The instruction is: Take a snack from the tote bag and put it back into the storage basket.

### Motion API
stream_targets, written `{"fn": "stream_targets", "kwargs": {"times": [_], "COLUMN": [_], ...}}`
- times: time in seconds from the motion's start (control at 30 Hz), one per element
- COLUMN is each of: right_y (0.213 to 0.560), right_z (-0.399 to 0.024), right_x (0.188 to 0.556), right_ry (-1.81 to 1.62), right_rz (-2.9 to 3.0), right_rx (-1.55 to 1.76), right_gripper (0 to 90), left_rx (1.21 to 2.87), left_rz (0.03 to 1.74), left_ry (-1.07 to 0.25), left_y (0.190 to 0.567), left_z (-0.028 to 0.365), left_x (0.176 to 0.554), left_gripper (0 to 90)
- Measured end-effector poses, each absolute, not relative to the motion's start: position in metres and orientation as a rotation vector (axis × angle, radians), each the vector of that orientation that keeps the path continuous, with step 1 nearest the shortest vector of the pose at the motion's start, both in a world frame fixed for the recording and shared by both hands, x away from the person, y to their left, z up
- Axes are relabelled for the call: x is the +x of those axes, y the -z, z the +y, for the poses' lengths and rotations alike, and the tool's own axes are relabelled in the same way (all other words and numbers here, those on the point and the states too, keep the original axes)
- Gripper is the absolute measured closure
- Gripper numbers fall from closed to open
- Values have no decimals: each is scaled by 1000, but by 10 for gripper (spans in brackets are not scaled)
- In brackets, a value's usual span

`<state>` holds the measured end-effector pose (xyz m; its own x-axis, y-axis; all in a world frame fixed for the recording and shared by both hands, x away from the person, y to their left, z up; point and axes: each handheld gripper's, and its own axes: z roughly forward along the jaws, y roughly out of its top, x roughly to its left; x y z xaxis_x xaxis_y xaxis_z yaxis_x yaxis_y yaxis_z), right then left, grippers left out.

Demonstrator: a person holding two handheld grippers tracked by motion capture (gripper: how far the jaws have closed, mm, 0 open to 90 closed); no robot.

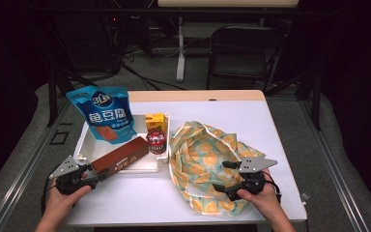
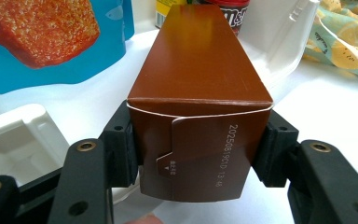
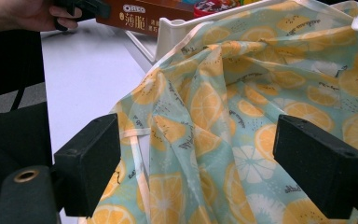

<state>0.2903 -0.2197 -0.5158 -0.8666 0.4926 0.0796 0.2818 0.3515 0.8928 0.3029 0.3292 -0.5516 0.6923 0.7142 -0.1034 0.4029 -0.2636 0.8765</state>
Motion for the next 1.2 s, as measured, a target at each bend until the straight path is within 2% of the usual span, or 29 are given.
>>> {"fn": "stream_targets", "kwargs": {"times": [0.47, 0.7, 0.93, 1.07, 1.2], "right_y": [516, 516, 516, 518, 519], "right_z": [-219, -220, -223, -223, -221], "right_x": [290, 290, 290, 291, 291], "right_ry": [-1528, -1534, -1531, -1531, -1533], "right_rz": [2411, 2412, 2408, 2409, 2412], "right_rx": [702, 701, 710, 720, 721], "right_gripper": [148, 148, 148, 148, 148], "left_rx": [1879, 1853, 1850, 1845, 1814], "left_rz": [903, 917, 974, 1000, 1083], "left_ry": [-411, -409, -490, -521, -541], "left_y": [552, 547, 534, 530, 528], "left_z": [328, 330, 328, 329, 334], "left_x": [303, 296, 280, 263, 252], "left_gripper": [405, 293, 247, 267, 394]}}
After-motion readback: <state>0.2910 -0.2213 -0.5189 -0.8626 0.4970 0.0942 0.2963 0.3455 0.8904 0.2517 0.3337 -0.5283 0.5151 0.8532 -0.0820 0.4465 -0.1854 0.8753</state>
